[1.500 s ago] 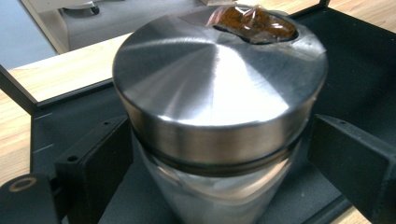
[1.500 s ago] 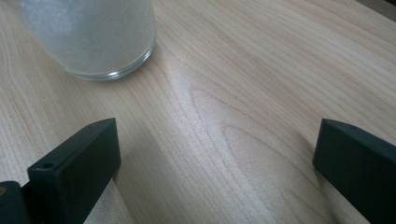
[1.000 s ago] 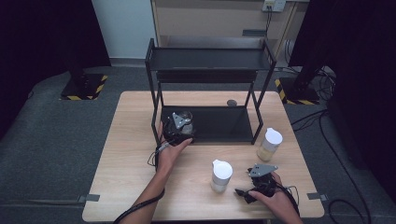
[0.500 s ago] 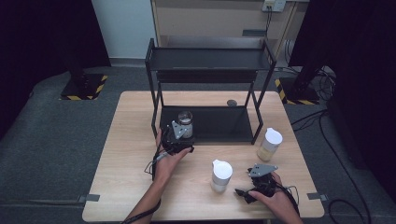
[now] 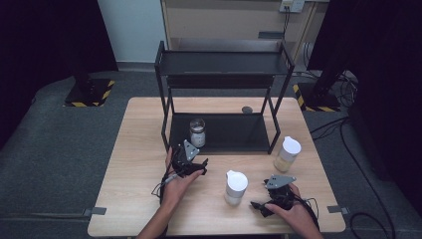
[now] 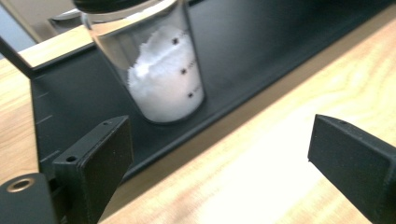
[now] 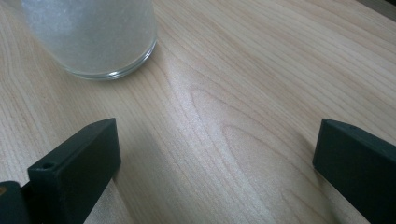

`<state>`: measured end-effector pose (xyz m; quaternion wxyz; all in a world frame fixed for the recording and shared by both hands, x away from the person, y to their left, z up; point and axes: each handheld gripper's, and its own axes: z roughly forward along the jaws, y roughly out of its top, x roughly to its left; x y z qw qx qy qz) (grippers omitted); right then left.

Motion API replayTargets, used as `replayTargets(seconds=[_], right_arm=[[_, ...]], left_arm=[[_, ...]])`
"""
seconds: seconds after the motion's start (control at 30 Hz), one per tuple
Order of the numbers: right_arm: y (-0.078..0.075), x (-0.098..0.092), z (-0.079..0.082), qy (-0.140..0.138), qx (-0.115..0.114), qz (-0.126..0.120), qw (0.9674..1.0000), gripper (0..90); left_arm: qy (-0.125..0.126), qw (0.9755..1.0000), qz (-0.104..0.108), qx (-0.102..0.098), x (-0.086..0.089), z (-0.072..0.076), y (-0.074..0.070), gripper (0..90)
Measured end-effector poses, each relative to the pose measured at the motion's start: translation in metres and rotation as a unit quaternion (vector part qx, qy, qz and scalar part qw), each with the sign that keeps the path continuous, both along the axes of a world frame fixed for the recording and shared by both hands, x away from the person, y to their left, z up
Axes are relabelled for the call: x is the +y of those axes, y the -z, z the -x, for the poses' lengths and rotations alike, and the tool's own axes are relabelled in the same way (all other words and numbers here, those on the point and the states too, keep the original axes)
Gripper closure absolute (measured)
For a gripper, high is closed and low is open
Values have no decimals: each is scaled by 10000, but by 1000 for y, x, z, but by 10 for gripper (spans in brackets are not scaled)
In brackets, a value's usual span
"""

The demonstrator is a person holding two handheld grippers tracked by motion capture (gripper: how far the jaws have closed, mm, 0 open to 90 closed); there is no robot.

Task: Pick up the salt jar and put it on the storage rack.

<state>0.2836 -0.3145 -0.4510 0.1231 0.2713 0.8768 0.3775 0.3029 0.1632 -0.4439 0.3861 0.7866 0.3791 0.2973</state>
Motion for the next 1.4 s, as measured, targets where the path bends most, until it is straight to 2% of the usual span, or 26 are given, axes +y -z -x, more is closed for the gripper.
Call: replayTargets(seconds=[0.2, 0.4, 0.63, 0.67, 0.9, 1.0, 1.17, 1.3, 1.4], right_arm=[[0, 0, 0, 0, 0, 0, 10000, 12], [0, 0, 0, -1, -1, -1, 10000, 13], [0, 0, 0, 0, 0, 1, 10000, 12], [0, 0, 0, -2, -3, -2, 10000, 12], [0, 0, 0, -3, -6, 2, 10000, 12], [0, 0, 0, -4, -5, 2, 10000, 12], [0, 0, 0, -3, -6, 0, 10000, 12], [0, 0, 0, -4, -5, 1, 10000, 12], [0, 0, 0, -4, -5, 1, 10000, 12]], left_arm=[[306, 9995, -40, 28, 13, 8, -7, 58], [576, 9983, 0, 69, 34, 19, -14, 58], [718, 9974, -36, 102, 53, 33, -19, 57], [767, 9969, -2, 163, 60, 36, -19, 57], [827, 9957, 56, 407, 86, 39, -14, 52], [829, 9950, 149, 543, 100, 38, -12, 52], [742, 9950, 249, 624, 120, 38, -9, 52], [646, 9947, 315, 733, 129, 35, -7, 52], [632, 9945, 231, 803, 132, 33, -5, 51]])
